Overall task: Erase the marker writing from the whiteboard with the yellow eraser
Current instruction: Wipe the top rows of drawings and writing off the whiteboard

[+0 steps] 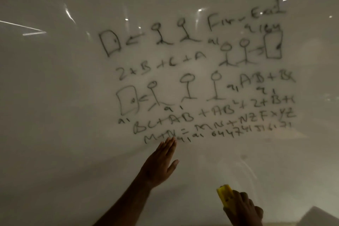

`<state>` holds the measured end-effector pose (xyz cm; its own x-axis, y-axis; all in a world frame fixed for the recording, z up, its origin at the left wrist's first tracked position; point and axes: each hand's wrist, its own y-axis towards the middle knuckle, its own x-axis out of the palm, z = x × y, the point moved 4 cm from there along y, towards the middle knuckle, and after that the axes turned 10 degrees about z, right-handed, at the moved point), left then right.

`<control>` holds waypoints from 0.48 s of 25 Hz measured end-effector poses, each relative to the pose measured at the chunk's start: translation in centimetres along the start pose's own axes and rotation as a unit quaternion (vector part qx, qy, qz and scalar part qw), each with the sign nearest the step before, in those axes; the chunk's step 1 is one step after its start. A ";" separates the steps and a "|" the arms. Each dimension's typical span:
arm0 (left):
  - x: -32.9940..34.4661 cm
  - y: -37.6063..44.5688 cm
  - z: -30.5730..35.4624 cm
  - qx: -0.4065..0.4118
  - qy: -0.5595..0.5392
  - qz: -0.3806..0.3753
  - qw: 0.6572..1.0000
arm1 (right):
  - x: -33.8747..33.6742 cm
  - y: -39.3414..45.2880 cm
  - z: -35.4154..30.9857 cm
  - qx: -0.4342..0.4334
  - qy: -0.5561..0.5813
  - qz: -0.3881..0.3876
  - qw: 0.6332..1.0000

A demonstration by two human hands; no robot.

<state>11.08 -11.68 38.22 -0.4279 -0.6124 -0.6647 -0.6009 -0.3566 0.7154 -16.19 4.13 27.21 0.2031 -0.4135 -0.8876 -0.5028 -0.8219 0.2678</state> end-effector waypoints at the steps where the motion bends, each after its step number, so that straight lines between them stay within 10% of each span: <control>1: -2.3 1.1 -1.5 0.009 0.004 0.023 1.000 | -1.7 1.1 -1.6 -0.015 0.009 0.014 1.000; 12: -21.9 11.4 -20.4 -0.025 0.123 0.188 0.974 | -17.8 9.6 -18.9 -0.276 0.059 0.253 0.925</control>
<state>27.40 -16.75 65.29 -0.4330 -0.8544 -0.2872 -0.3977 -0.1048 0.9115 -8.78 -3.75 52.67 0.1660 -0.8135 -0.5573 -0.0599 -0.5724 0.8178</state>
